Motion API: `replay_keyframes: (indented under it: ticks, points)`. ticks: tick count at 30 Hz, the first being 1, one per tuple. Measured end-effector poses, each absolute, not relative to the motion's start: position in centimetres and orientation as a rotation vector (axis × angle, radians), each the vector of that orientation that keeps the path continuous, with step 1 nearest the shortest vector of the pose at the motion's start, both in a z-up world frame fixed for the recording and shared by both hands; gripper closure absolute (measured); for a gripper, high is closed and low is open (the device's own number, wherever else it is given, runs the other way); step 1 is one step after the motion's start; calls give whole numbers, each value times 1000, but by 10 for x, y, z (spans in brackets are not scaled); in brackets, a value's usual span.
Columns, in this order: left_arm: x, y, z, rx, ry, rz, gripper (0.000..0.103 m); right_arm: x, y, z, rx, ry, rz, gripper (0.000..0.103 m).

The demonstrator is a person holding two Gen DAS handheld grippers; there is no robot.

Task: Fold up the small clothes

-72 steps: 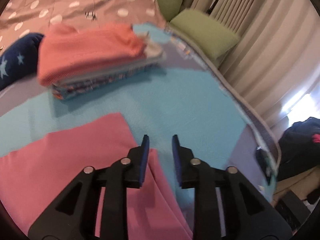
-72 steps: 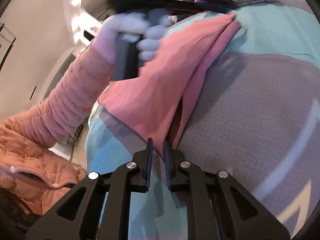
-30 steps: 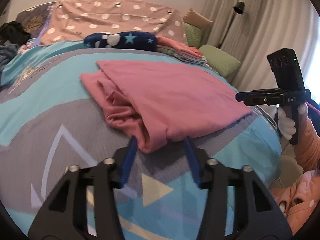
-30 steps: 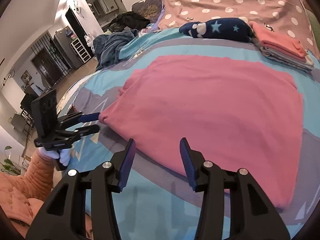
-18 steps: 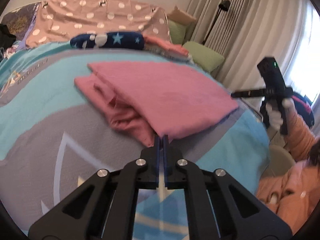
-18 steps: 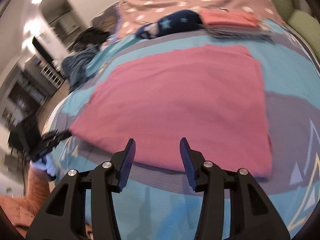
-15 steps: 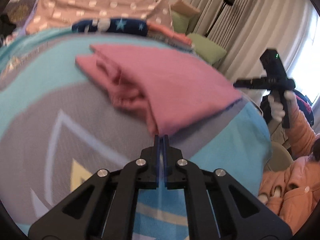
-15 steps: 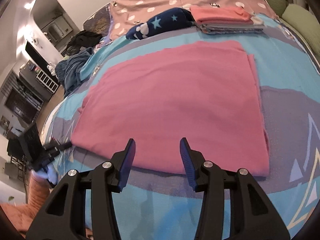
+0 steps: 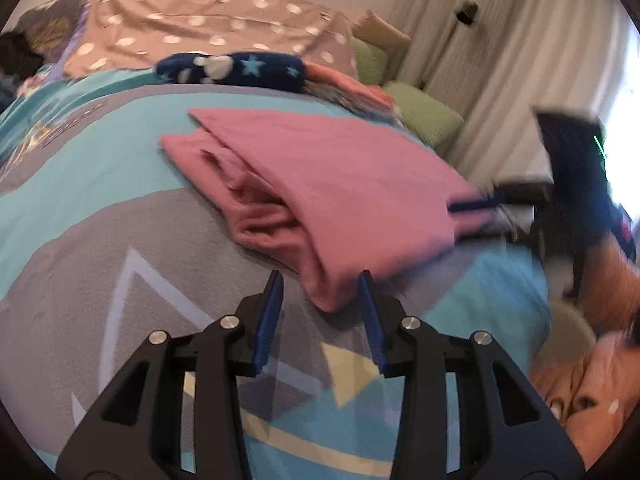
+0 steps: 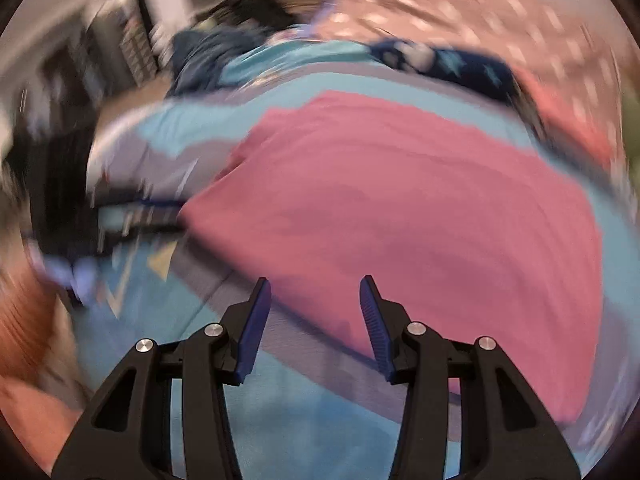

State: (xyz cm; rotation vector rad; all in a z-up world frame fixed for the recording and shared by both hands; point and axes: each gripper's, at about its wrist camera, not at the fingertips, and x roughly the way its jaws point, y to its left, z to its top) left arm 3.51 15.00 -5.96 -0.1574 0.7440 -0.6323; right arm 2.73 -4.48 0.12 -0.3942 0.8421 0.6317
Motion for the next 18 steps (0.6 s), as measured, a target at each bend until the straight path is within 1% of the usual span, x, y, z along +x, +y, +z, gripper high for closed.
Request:
replay_keyframes:
  ticks: [4,7,13,14,15,16,18]
  points:
    - [30,186,-55,-301,673,-555,65,3,9,-22,-689,707,590,56]
    - [21,205,-57,-363,649,-501,64,9,31,-38,-782,669,528,56]
    - [9,238,-64,-482,625,-443,62,22,64,-51,-889,497,471,57]
    - [9,239,-64,-488,625,-438,62,19,70,-53,-909,459,491,60]
    - [9,242,-64,-496,623,-435,61,18,75,-54,-924,451,516,81]
    - [10,244,-64,-500,621,-436,61,18,78,-56,-934,444,522,99]
    - [8,247,-65,-507,617,-442,61,18,75,-49,-897,425,538,99]
